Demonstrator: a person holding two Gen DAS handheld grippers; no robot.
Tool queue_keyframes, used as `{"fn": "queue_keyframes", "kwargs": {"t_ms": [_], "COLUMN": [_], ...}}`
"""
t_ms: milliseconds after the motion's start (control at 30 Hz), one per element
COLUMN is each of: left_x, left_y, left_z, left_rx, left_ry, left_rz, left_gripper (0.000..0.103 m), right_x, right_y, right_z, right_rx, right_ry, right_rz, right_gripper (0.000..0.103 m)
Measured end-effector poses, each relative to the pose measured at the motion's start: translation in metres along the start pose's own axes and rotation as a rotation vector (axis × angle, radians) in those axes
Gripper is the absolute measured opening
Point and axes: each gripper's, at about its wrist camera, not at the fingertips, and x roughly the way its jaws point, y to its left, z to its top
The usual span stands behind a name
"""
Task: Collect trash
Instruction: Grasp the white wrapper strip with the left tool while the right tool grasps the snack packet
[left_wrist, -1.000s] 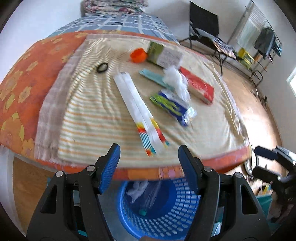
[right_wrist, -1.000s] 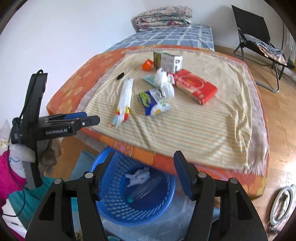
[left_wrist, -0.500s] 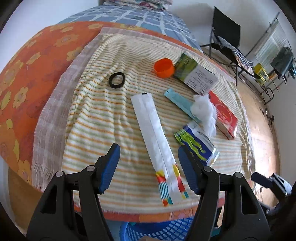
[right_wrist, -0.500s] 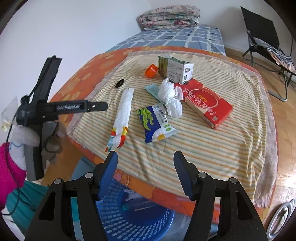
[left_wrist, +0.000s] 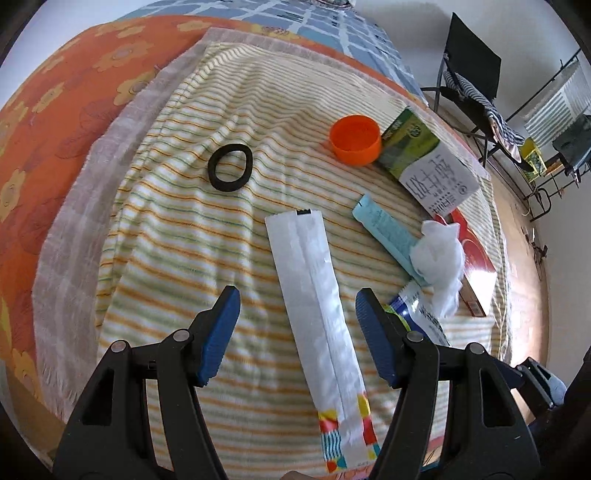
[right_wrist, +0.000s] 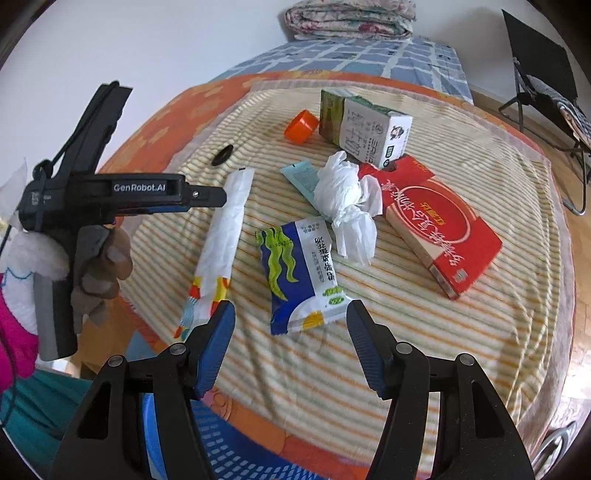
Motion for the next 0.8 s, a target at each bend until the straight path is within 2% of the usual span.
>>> {"fn": "queue_keyframes", "kwargs": {"t_ms": [333, 500, 567, 700, 767, 800], "left_x": [0.026, 0.030, 0.030, 0.029, 0.027, 0.026], "left_y": [-0.011, -0.019, -0.019, -0.017, -0.015, -0.013], "left_z": [0.014, 0.016, 0.015, 0.015, 0.015, 0.016], "left_rx": [0.045, 0.087, 0.099, 0.098, 0.092, 0.086], "left_ry": [-0.008, -0.025, -0.031, -0.036, -0.037, -0.037], "left_rz": [0.051, 0.097, 0.115, 0.114, 0.112, 0.106], "left_gripper": [0.064, 0.054, 0.045, 0.039, 0.030, 0.030], "right_x": [0.029, 0.042, 0.047, 0.056, 0.058, 0.058], "right_y": [-0.002, 0.001, 0.002, 0.006, 0.008, 0.008], "right_z": [0.012, 0.015, 0.015, 0.013, 0.012, 0.011], "right_rx": [-0.019, -0.041, -0.052, -0.078, -0.089, -0.094], "right_ry": [0.036, 0.057, 0.067, 0.086, 0.090, 0.090], "right_rz": [-0.007, -0.038, -0.051, -0.084, -0.098, -0.101], "right_gripper": [0.062, 0.062, 0.062, 0.062, 0.062, 0.062]}}
